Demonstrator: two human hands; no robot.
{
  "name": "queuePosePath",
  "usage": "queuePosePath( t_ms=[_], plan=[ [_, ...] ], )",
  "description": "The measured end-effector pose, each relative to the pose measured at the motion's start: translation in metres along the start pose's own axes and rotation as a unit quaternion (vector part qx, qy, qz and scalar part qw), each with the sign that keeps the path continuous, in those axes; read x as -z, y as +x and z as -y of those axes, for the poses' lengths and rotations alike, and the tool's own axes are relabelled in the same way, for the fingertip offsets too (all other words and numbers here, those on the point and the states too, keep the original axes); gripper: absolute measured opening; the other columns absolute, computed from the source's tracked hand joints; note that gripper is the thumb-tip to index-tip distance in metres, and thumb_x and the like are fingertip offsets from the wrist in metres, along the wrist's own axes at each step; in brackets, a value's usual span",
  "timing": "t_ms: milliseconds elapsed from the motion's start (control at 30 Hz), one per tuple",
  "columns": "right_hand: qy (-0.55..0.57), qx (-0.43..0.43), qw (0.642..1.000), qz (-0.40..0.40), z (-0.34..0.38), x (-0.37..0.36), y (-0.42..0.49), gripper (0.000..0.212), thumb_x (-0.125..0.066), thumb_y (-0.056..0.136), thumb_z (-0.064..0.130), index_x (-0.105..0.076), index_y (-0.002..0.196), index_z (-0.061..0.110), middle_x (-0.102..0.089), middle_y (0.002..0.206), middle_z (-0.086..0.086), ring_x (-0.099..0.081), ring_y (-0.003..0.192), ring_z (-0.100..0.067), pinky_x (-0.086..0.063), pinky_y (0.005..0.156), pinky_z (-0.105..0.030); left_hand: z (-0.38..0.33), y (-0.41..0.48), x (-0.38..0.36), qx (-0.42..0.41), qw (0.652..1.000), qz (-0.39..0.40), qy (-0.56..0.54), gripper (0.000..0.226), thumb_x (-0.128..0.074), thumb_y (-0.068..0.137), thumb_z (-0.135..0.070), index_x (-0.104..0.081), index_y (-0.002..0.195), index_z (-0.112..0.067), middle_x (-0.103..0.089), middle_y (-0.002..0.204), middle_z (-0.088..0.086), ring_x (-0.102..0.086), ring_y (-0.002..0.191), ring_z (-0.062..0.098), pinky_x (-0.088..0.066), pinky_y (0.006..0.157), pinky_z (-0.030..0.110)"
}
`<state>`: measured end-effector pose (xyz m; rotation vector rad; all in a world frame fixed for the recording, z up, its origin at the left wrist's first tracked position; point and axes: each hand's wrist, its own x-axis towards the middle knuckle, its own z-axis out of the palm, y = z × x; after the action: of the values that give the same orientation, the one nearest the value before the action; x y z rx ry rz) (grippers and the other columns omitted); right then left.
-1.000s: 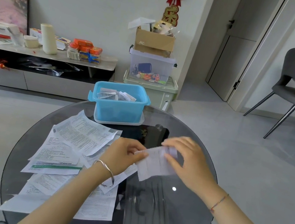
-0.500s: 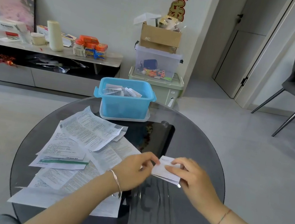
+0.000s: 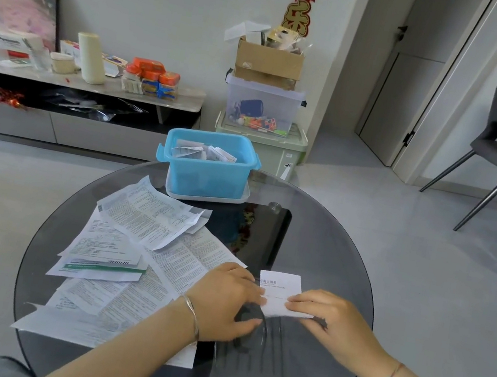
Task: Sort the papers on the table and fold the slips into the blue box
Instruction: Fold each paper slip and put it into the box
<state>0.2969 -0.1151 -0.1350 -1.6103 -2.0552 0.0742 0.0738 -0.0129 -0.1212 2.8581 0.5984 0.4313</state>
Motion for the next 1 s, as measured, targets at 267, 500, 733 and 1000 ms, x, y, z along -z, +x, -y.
queuePosePath(
  t_ms=[267, 500, 733, 1000],
  plan=[
    [0.184, -0.219, 0.958, -0.027, 0.011, -0.002, 0.023, 0.029, -0.067, 0.088, 0.028, -0.064, 0.060, 0.033, -0.056, 0.057, 0.008, -0.042, 0.055, -0.005, -0.032, 0.055, -0.022, -0.002, 0.014, -0.002, 0.150, 0.986, -0.044, -0.054, 0.026, -0.057, 0.090, -0.047, -0.072, 0.102, -0.029, -0.056, 0.111, -0.008, -0.041, 0.108, 0.012, -0.029, 0.091, 0.023],
    [0.208, -0.279, 0.937, -0.026, 0.013, 0.000, 0.039, 0.024, -0.075, 0.081, 0.017, -0.063, 0.061, 0.024, -0.063, 0.054, 0.015, -0.051, 0.049, 0.003, -0.037, 0.052, -0.011, -0.009, 0.024, -0.010, 0.249, 0.965, -0.049, -0.062, 0.029, -0.056, 0.088, -0.055, -0.070, 0.095, -0.031, -0.052, 0.112, -0.007, -0.037, 0.110, 0.014, -0.031, 0.094, 0.026],
    [0.157, -0.308, 0.938, 0.012, 0.010, 0.000, 0.045, 0.017, -0.073, 0.080, 0.016, -0.062, 0.068, 0.010, -0.056, 0.058, 0.004, -0.044, 0.052, -0.008, -0.034, 0.051, -0.018, -0.011, 0.015, -0.010, 0.162, 0.983, -0.085, -0.005, 0.036, -0.051, 0.093, -0.048, -0.045, 0.123, -0.028, -0.048, 0.124, -0.010, -0.040, 0.114, 0.011, -0.029, 0.092, 0.021],
    [0.109, -0.310, 0.943, 0.051, 0.008, -0.001, 0.050, 0.016, -0.068, 0.082, 0.015, -0.057, 0.077, 0.004, -0.058, 0.070, 0.001, -0.047, 0.063, -0.014, -0.037, 0.057, -0.026, -0.018, -0.007, -0.011, 0.053, 0.998, 0.005, 0.029, 0.047, -0.037, 0.086, -0.053, -0.069, 0.106, -0.025, -0.070, 0.101, -0.013, -0.065, 0.095, 0.011, -0.049, 0.081, 0.020]
  ],
)
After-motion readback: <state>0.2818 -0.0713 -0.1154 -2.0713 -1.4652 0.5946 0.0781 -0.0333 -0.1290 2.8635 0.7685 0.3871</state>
